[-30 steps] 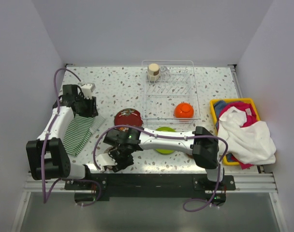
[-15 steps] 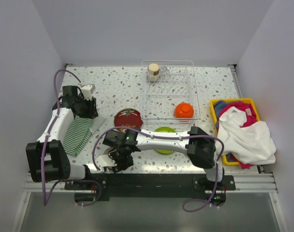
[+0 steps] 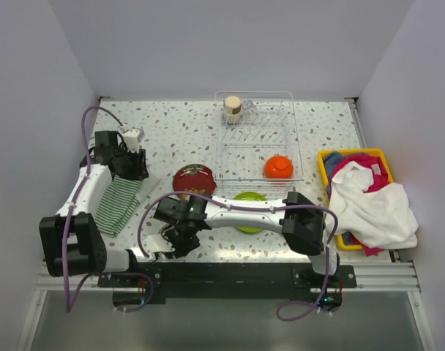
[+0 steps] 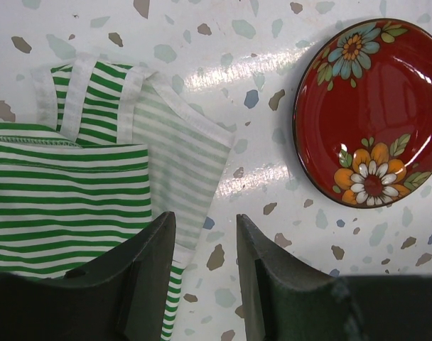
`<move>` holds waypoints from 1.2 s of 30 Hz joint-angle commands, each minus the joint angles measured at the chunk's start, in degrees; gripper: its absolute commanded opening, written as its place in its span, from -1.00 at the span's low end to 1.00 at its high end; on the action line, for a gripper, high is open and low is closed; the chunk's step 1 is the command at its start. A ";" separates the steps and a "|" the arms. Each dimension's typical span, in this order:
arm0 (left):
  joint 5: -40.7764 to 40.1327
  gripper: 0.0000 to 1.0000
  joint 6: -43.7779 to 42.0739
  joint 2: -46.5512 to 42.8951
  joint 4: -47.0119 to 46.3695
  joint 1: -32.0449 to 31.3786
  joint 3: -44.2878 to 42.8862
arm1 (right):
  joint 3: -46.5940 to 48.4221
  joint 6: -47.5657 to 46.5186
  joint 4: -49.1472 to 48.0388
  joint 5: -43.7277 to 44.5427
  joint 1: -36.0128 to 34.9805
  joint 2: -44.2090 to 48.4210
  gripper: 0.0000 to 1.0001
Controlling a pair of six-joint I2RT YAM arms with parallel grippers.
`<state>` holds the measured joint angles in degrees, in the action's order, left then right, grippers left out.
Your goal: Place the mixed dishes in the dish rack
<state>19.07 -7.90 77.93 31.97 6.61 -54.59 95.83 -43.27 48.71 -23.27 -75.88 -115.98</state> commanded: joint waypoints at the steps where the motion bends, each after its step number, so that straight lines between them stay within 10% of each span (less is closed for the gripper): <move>1: 0.53 -0.11 0.69 0.73 -0.68 -0.02 -2.36 | 4.27 2.31 1.65 0.50 -0.06 4.18 -1.00; 9: 0.88 -0.14 2.62 3.98 0.29 -0.02 -9.12 | 13.23 17.12 -2.65 -0.37 7.74 8.40 -1.00; 19: 1.32 -0.21 2.54 10.22 -3.58 -4.50 -23.28 | 8.76 41.66 -15.03 -13.54 34.87 16.05 -1.00; 36: -6.85 -0.25 -0.01 21.64 -4.46 -13.20 -33.56 | -25.07 107.05 -84.73 -26.83 63.04 12.01 -1.00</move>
<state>15.75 -5.56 97.49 27.44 -6.79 -83.77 74.87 45.08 -12.62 -47.35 -14.44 -102.83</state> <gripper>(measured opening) 0.375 0.082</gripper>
